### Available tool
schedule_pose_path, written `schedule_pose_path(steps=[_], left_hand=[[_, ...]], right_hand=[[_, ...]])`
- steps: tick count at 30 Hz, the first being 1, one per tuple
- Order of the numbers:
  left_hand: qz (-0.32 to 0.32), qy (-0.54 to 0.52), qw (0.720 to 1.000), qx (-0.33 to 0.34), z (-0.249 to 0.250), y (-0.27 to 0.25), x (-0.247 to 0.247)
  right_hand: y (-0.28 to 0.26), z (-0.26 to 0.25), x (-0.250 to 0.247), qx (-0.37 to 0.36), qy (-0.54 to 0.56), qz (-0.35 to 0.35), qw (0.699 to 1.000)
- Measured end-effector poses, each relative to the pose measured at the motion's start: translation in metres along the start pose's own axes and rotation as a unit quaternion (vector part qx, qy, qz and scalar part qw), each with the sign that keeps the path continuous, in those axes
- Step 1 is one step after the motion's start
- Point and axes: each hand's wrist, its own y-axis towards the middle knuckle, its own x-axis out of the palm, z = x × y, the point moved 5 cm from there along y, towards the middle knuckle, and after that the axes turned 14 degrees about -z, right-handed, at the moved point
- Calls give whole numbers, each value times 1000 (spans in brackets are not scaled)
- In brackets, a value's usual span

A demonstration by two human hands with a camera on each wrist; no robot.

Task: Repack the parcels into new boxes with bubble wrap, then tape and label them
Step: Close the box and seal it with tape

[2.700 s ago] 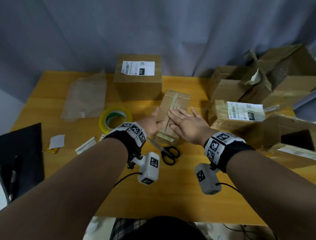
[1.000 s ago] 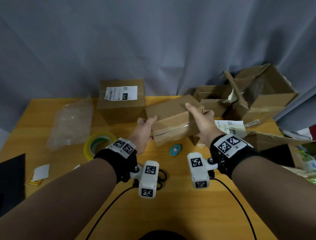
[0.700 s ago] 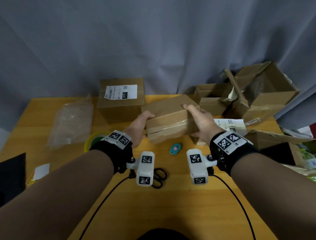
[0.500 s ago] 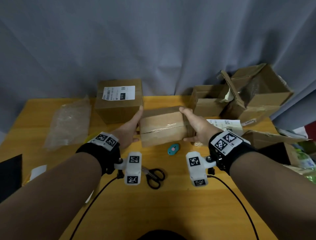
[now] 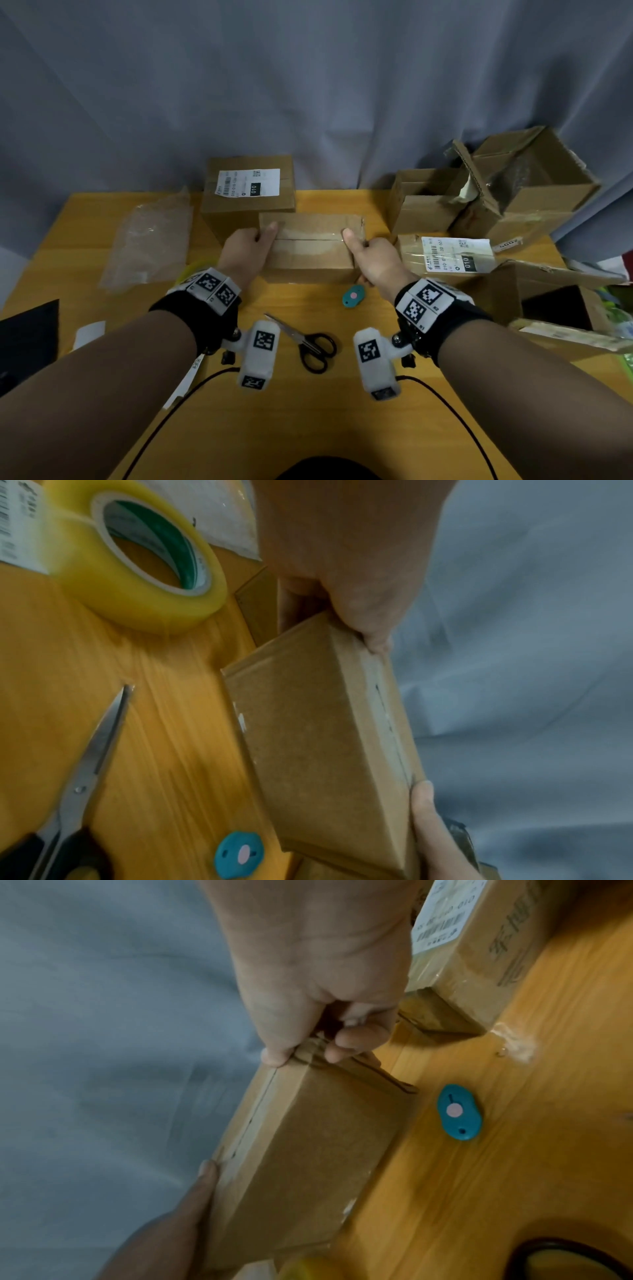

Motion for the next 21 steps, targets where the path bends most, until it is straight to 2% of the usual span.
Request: schedule_pose_path(steps=[2,4,6,7,9,11,13,14,16,18,21], left_hand=[[-25,39,999,-24,-10,6,0],[-80,73,993,-53,-25,10,3],[-118,70,989,-57,-41,10,2],[-114,71,990,-48,-47,7,-3],[-79,92,992,-30,-58,-3,-16],[-50,109,993,-5,-68,-16,-30],[-35,115,993,-8,-88,-29,-43],[-35,111,993,-18,-101,-35,-48],[-50,109,992,-49,-129,-44,-56],[-85,126,983,-100,-157,-51,-55],[-176,185,948,-191,-200,-59,-39]], right_hand=[[4,6,16,16,32,-31,999],[8,11,33,24,71,-68,995],[10,14,45,22,65,-78,995],[11,15,49,23,39,-70,997],[9,15,51,31,-35,-17,999],[0,9,47,10,-54,81,995],[-13,-6,48,-67,-57,158,984],[-16,-14,55,-109,-67,164,978],[-20,-27,78,-164,-83,133,974],[-21,-34,104,-181,-96,102,973],[-20,-31,145,-170,-83,50,981]])
